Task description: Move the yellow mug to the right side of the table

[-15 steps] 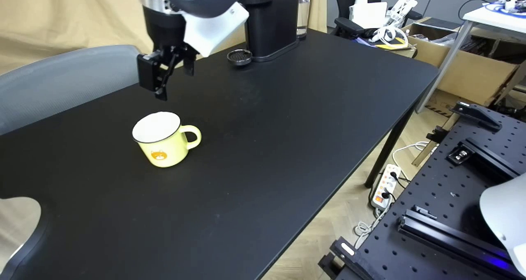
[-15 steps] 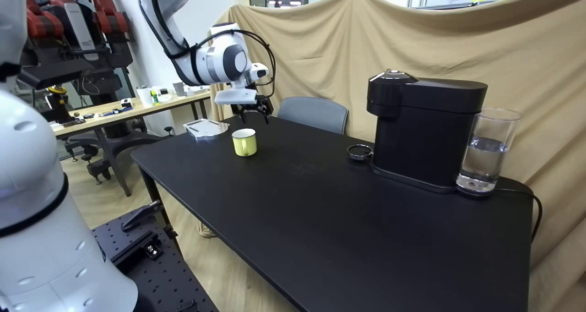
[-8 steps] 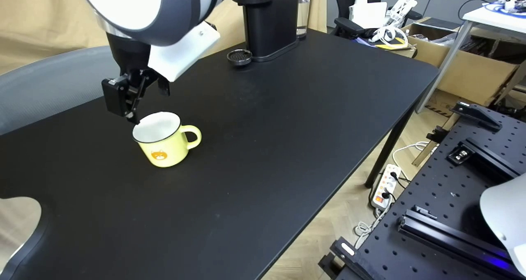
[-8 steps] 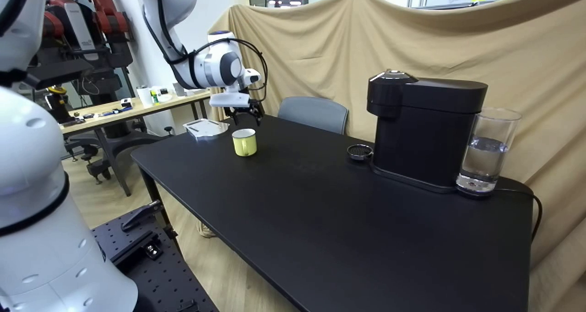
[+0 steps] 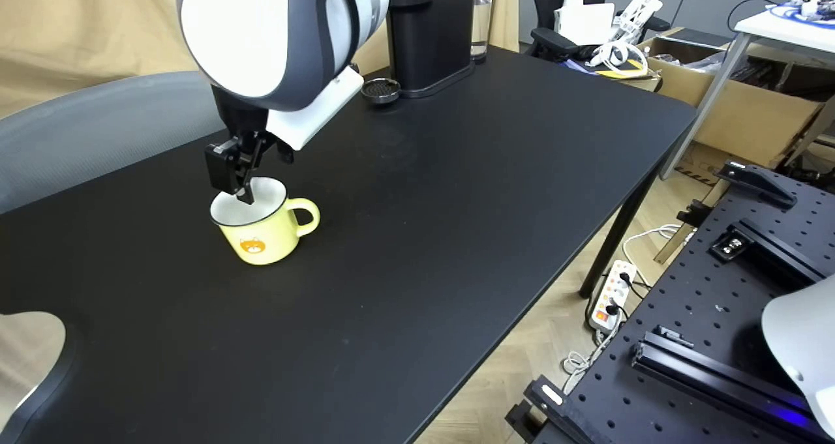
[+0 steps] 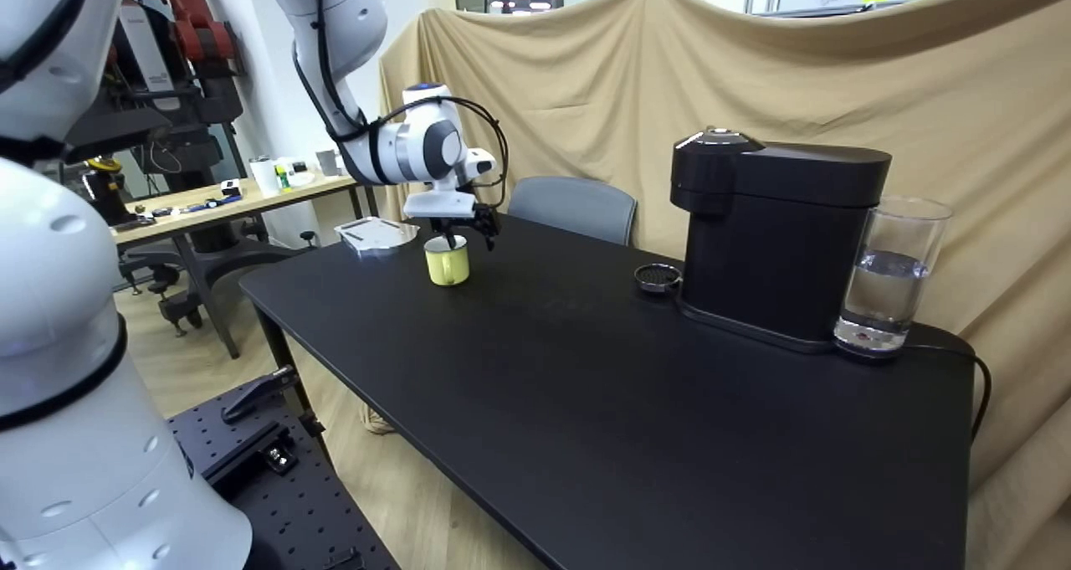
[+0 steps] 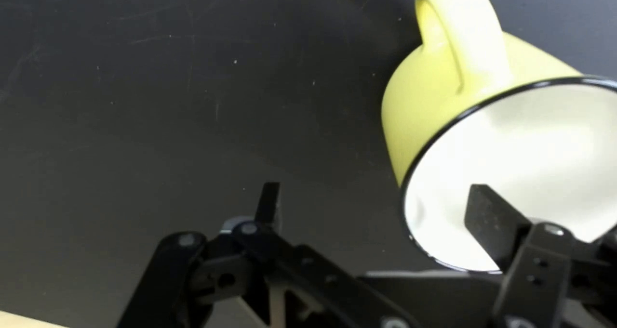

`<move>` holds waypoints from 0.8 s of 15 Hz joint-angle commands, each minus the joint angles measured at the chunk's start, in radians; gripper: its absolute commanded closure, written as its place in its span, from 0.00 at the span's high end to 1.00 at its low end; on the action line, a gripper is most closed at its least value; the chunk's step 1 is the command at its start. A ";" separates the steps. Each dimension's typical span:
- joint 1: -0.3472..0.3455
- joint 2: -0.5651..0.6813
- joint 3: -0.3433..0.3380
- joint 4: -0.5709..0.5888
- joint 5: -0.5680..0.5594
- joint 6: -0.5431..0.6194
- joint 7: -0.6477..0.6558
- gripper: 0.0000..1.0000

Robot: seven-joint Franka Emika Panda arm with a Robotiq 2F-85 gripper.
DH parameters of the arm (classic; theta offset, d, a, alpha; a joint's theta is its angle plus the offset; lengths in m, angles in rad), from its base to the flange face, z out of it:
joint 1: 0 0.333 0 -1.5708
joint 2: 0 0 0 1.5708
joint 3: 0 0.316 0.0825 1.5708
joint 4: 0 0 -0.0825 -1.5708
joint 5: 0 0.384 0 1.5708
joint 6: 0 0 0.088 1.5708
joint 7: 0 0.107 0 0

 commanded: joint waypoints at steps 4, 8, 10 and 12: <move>-0.023 0.070 0.030 0.085 0.025 -0.037 -0.012 0.45; -0.041 0.050 0.061 0.091 0.047 -0.092 -0.032 0.19; -0.045 0.035 0.069 0.089 0.056 -0.127 -0.033 0.05; -0.048 0.020 0.071 0.087 0.057 -0.163 -0.031 0.00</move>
